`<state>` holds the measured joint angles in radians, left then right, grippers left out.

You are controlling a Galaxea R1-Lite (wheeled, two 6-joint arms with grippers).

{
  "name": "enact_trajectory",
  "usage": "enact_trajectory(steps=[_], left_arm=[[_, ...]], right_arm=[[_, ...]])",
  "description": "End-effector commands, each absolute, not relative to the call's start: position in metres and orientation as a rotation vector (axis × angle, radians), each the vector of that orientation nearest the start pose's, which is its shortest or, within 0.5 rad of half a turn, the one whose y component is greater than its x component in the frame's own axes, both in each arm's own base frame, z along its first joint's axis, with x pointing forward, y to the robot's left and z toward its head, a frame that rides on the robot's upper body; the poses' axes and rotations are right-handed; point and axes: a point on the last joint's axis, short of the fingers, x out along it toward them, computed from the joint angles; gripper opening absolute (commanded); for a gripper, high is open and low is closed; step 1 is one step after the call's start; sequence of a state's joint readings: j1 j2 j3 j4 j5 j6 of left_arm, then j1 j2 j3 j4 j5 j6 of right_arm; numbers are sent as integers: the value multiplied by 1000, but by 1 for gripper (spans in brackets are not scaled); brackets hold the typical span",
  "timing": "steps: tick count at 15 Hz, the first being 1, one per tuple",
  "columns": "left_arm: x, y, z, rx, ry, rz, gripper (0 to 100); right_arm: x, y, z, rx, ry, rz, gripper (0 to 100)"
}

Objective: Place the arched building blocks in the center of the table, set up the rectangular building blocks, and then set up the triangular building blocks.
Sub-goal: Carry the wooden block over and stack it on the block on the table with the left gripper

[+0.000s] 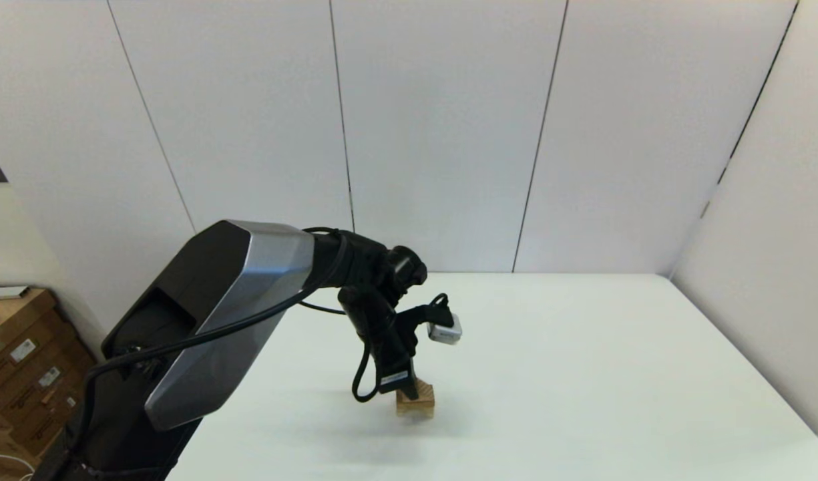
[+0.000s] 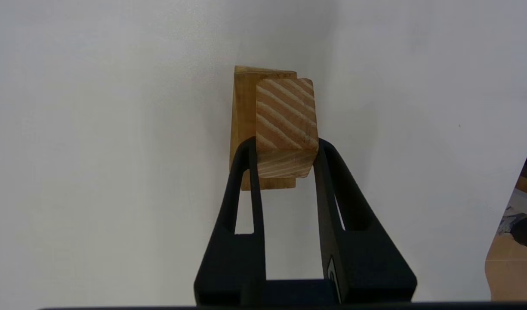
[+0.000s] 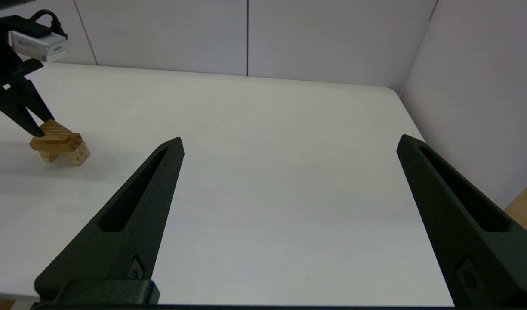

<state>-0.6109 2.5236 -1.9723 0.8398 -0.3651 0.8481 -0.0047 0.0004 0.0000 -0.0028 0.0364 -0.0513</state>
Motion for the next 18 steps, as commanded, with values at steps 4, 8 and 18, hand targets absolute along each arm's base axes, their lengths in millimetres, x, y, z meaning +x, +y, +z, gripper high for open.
enact_trajectory(steps=[4, 8, 18], left_arm=[[365, -264, 52, 823, 993, -1372, 0], [366, -262, 51, 824, 998, -1367, 0], [367, -262, 46, 825, 1009, -1368, 0]], right_arm=[[-23, 1, 76, -52, -5, 32, 100], [-23, 1, 76, -52, -5, 32, 100], [-23, 1, 76, -51, -5, 32, 100]])
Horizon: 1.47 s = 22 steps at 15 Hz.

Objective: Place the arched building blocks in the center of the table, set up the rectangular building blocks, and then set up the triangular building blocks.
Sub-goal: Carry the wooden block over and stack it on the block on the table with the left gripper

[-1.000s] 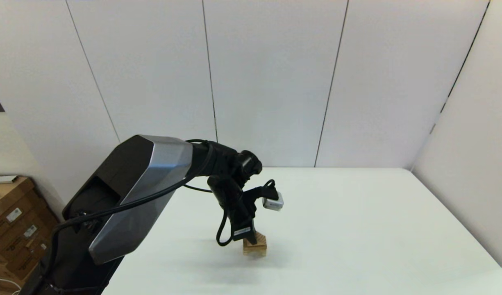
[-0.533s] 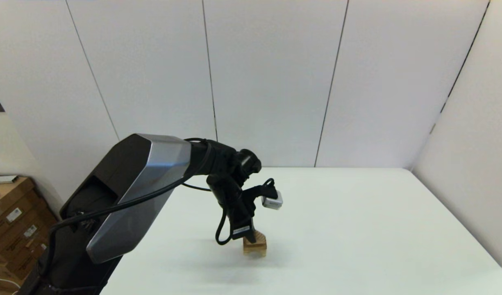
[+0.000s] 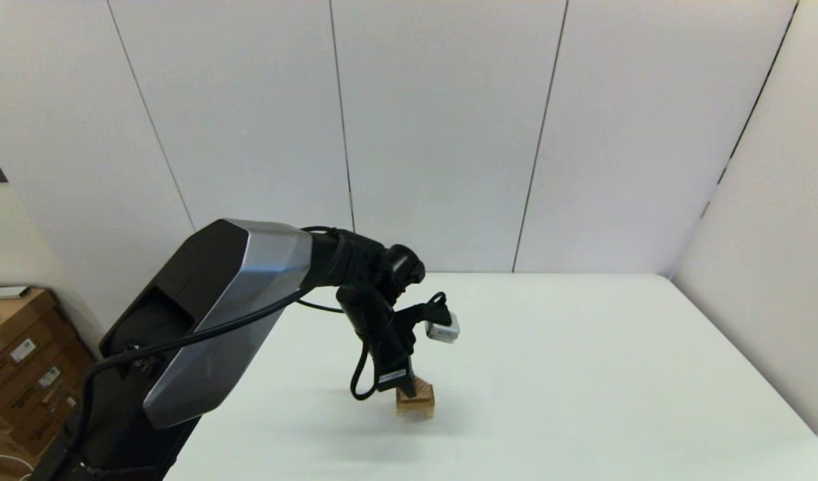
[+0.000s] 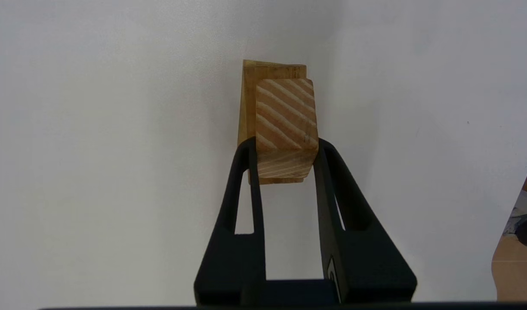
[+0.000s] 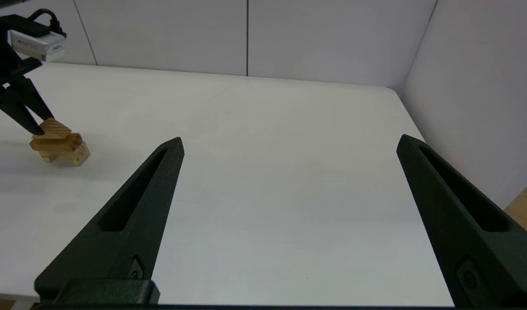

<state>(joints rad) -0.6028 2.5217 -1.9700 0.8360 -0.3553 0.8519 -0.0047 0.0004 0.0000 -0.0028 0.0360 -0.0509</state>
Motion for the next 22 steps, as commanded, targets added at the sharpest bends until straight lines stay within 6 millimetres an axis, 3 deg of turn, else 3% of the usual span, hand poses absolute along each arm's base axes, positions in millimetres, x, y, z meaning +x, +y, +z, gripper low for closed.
enact_trajectory(steps=[1, 22], left_arm=[[367, -262, 46, 826, 1008, -1369, 0], [369, -261, 41, 822, 1008, -1361, 0]], right_arm=[[-23, 1, 76, -52, -5, 32, 100], [-23, 1, 76, -52, -5, 32, 100]])
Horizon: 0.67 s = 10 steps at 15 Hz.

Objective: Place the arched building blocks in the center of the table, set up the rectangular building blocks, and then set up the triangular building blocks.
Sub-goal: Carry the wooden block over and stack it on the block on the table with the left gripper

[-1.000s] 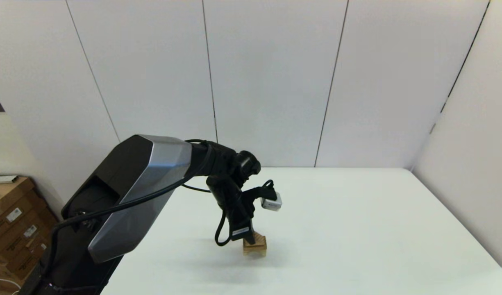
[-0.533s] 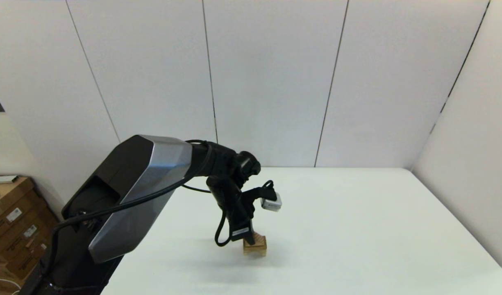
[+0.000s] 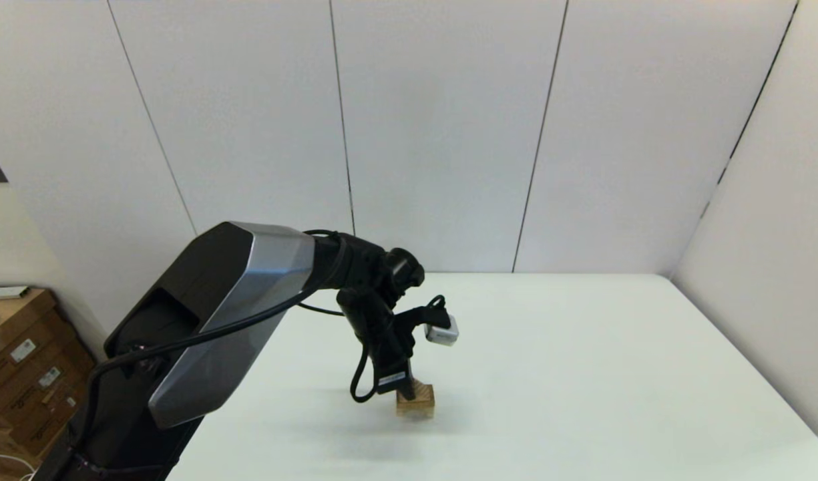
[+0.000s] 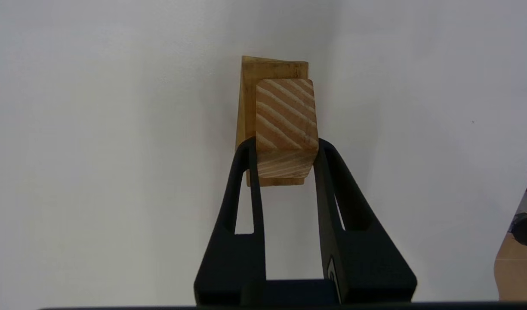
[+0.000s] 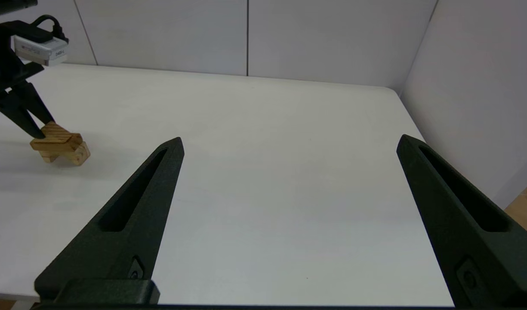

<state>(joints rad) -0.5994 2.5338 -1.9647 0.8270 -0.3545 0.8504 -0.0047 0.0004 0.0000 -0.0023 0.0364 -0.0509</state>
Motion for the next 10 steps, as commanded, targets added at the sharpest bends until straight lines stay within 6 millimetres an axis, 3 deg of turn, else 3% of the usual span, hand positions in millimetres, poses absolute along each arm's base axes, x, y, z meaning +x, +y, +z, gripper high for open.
enact_trajectory(steps=[1, 10], left_arm=[[369, -261, 40, 822, 1010, -1362, 0], [369, -261, 42, 826, 1007, -1359, 0]], right_arm=[[-23, 1, 76, -52, -5, 32, 100], [-23, 1, 76, -52, -5, 32, 100]])
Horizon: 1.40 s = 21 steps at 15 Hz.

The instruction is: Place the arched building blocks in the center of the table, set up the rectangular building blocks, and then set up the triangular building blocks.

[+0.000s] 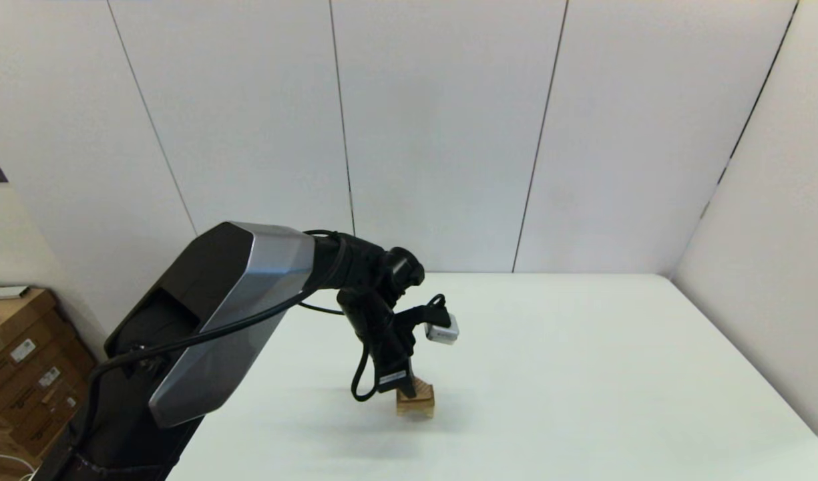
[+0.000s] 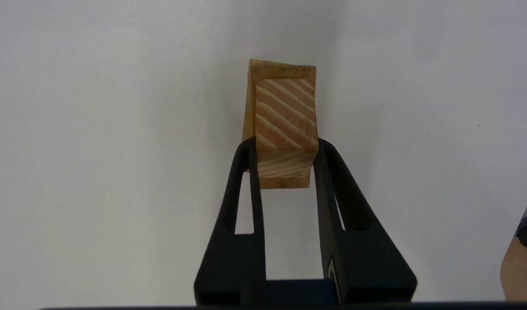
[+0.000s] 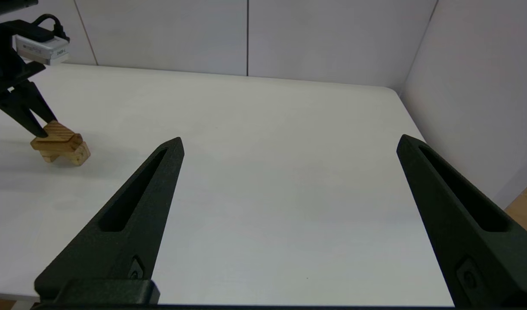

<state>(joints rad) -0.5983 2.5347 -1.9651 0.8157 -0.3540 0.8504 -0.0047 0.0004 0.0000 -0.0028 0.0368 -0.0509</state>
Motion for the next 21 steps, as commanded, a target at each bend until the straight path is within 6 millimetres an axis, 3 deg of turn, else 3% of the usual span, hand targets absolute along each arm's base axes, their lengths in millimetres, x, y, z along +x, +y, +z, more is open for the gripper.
enact_trajectory(steps=[1, 3, 4, 10, 13, 15, 16, 18, 19, 20, 21], left_arm=[[369, -261, 42, 834, 1010, -1350, 0], [369, -261, 42, 838, 1013, -1347, 0], [369, -261, 43, 837, 1012, -1346, 100], [368, -260, 55, 835, 985, -1344, 100], [365, -258, 78, 835, 931, -1333, 100], [360, -253, 105, 818, 890, -1304, 100], [358, -246, 127, 776, 870, -1256, 100], [346, -221, 193, 690, 767, -1128, 100], [331, -203, 233, 671, 697, -1041, 100], [308, -173, 281, 636, 624, -888, 100], [286, -151, 311, 603, 583, -756, 100]], right_arm=[[-23, 1, 76, -51, -5, 32, 100], [-23, 1, 76, -52, -5, 32, 100], [-23, 1, 76, -52, -5, 32, 100], [-23, 1, 76, -52, -5, 32, 100], [-23, 1, 76, -51, -5, 32, 100], [-23, 1, 76, -52, -5, 32, 100], [-23, 1, 76, -51, -5, 32, 100], [-23, 1, 76, -52, -5, 32, 100], [-23, 1, 76, -51, -5, 32, 100], [-23, 1, 76, -52, -5, 32, 100], [-23, 1, 76, -51, -5, 32, 100]])
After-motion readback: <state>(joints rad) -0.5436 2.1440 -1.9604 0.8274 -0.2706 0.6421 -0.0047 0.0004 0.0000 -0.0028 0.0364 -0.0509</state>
